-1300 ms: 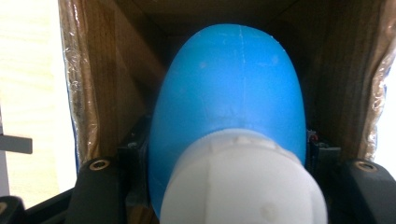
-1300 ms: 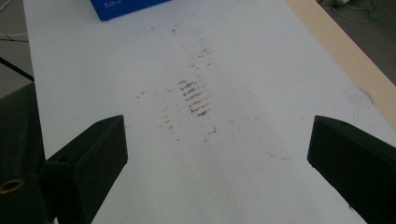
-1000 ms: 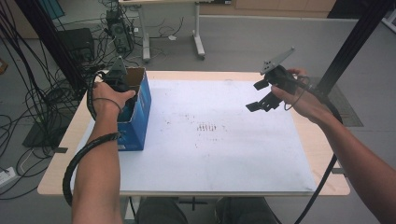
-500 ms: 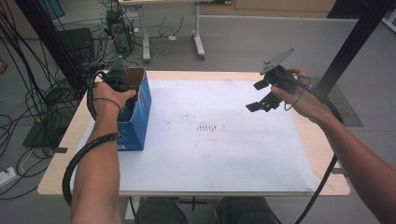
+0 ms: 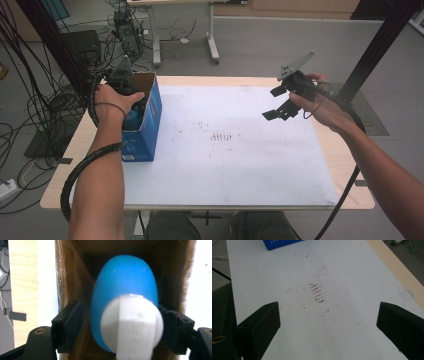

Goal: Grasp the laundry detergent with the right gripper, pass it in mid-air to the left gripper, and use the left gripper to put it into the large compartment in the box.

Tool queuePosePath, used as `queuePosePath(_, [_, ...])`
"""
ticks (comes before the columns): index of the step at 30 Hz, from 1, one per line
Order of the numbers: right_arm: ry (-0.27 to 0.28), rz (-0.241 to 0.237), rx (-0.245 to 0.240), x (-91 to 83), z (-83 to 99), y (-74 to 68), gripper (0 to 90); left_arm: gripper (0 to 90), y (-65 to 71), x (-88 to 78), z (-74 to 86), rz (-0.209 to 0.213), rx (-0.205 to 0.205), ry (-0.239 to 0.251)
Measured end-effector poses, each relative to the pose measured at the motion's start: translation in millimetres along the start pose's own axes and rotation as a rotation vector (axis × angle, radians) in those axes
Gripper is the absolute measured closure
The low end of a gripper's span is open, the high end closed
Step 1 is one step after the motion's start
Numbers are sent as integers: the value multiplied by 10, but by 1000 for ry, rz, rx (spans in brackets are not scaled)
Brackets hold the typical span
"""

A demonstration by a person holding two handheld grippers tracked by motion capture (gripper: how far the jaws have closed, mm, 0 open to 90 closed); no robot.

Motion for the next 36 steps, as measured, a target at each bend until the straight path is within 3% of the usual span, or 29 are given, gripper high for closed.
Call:
queuePosePath(8, [-9,9,6,-29,22,22,51,227,58,-178,16,-9,27,2])
queuePosePath(15, [-32,25,14,-89,98,46,53,167,134,-453,48,10,65,62])
queuePosePath(20, [-56,39,30,-136,163,104,54,132,387,-662,102,81,111,86])
queuePosePath(24, [-74,52,41,-174,207,174,54,124,587,-769,145,107,160,105])
queuePosePath(28, [-87,55,50,-176,232,221,55,100,804,-778,229,155,209,85])
queuePosePath(32, [-93,53,62,-168,233,270,56,105,1039,-751,334,158,285,71])
queuePosePath(36, [-96,60,75,-168,228,331,55,110,1216,-721,407,164,329,59])
Point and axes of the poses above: each handheld gripper's, and its own axes: x roughly forward along the jaws, z roughly out of its underside, y roughly to its right, the point moved 10 cm from there along x, roughly forward along the jaws, and after that the axes turned 7 degrees about -x, right-handed, at the moved point
